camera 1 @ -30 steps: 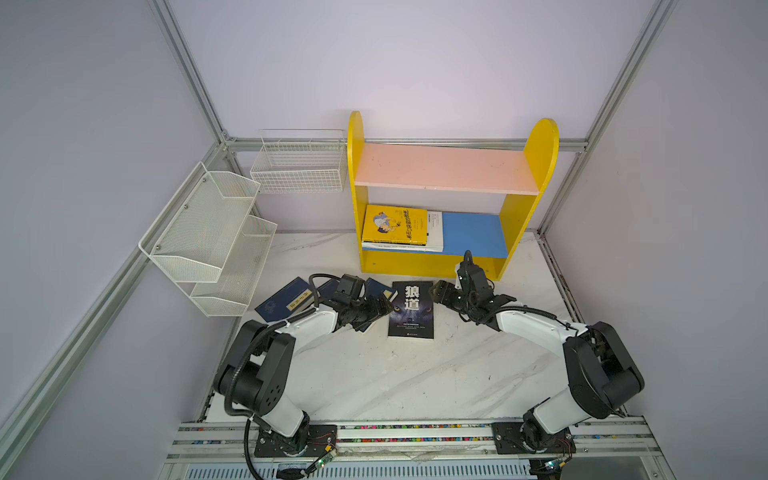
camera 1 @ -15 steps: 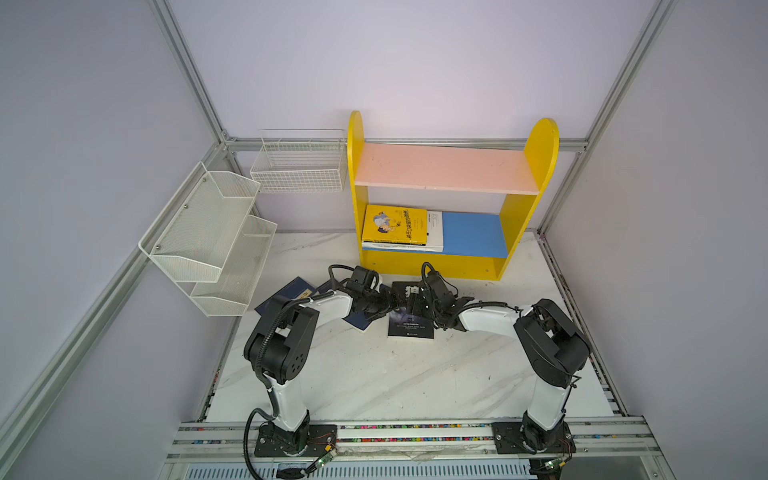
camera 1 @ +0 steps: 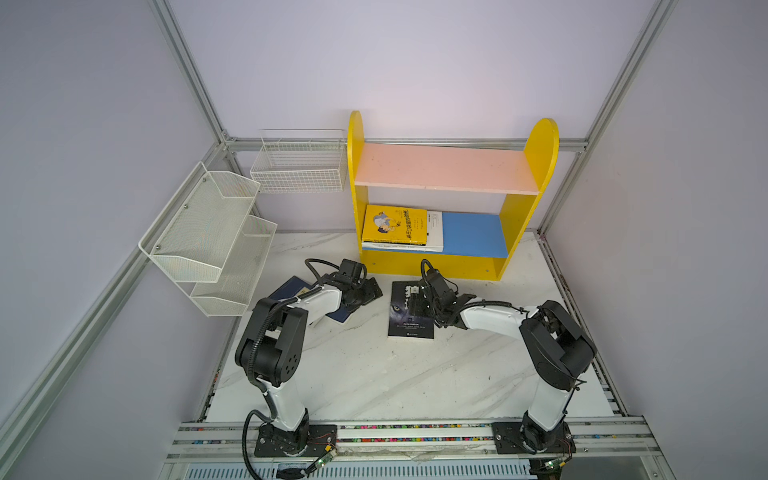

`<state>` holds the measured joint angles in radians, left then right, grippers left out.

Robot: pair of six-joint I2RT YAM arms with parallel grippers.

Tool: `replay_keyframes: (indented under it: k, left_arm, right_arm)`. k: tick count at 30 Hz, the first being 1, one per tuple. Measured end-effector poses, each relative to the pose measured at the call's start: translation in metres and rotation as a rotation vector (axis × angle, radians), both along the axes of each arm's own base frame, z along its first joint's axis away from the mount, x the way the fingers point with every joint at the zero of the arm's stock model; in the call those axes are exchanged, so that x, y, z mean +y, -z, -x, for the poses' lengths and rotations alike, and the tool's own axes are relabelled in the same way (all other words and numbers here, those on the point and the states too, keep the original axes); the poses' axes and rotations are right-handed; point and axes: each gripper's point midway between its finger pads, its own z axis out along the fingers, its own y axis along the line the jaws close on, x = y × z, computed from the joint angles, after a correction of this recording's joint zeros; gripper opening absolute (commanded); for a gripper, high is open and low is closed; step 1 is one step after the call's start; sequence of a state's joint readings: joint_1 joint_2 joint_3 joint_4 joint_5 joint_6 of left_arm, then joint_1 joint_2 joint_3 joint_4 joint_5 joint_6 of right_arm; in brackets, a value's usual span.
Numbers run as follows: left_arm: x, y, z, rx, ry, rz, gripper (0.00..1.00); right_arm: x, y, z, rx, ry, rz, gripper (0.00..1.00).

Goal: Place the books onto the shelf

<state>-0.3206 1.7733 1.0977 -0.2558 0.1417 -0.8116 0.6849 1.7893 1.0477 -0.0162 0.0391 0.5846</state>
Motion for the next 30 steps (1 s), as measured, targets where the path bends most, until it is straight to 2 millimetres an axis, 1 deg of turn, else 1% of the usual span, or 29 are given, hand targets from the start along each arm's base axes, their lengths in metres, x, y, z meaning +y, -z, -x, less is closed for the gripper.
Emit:
replay_keyframes:
  k: [1, 3, 6, 10, 12, 14, 16, 17, 19, 23, 27, 29, 30]
  left_arm:
    - [-0.002, -0.005, 0.000, -0.013, 0.008, 0.005, 0.88]
    - [-0.012, -0.011, 0.002, -0.030, 0.040, 0.017, 0.88]
    - [-0.038, -0.015, 0.009, -0.045, 0.112, 0.045, 0.87]
    - [-0.074, -0.017, 0.023, -0.051, 0.213, 0.092, 0.86]
    - [-0.084, -0.011, 0.027, -0.038, 0.240, 0.105, 0.85]
    - [-0.090, 0.002, 0.030, -0.009, 0.257, 0.113, 0.85]
    - [-0.093, 0.017, 0.032, 0.028, 0.261, 0.120, 0.83]
    - [-0.097, 0.018, 0.031, 0.025, 0.268, 0.140, 0.83]
    - [-0.103, 0.017, 0.027, 0.013, 0.270, 0.172, 0.81]
    - [-0.108, 0.015, 0.017, 0.000, 0.250, 0.243, 0.79]
    - [-0.111, 0.010, 0.004, -0.035, 0.189, 0.382, 0.73]
    - [-0.110, 0.003, -0.002, -0.059, 0.148, 0.466, 0.68]
    - [-0.113, -0.005, -0.007, -0.079, 0.138, 0.529, 0.65]
  right_arm:
    - [-0.003, -0.001, 0.000, -0.001, 0.003, 0.001, 0.73]
    - [-0.010, -0.001, -0.001, -0.001, 0.010, 0.003, 0.72]
    - [-0.019, 0.001, -0.003, 0.006, 0.018, -0.002, 0.71]
    - [-0.026, 0.008, -0.002, 0.028, 0.024, 0.000, 0.62]
    - [-0.026, 0.011, -0.001, 0.035, 0.019, -0.002, 0.56]
    - [-0.024, 0.017, 0.000, 0.043, 0.015, -0.006, 0.51]
    - [-0.025, 0.026, 0.002, 0.059, 0.014, 0.003, 0.46]
    - [-0.026, 0.032, 0.004, 0.071, 0.015, 0.009, 0.44]
    - [-0.026, 0.034, 0.003, 0.065, 0.015, 0.005, 0.41]
    - [-0.030, 0.035, -0.003, 0.049, 0.037, -0.007, 0.37]
    - [-0.034, 0.035, -0.013, 0.017, 0.062, -0.019, 0.36]
    - [-0.036, 0.036, -0.018, 0.001, 0.071, -0.024, 0.35]
    - [-0.035, 0.036, -0.021, -0.007, 0.071, -0.032, 0.35]
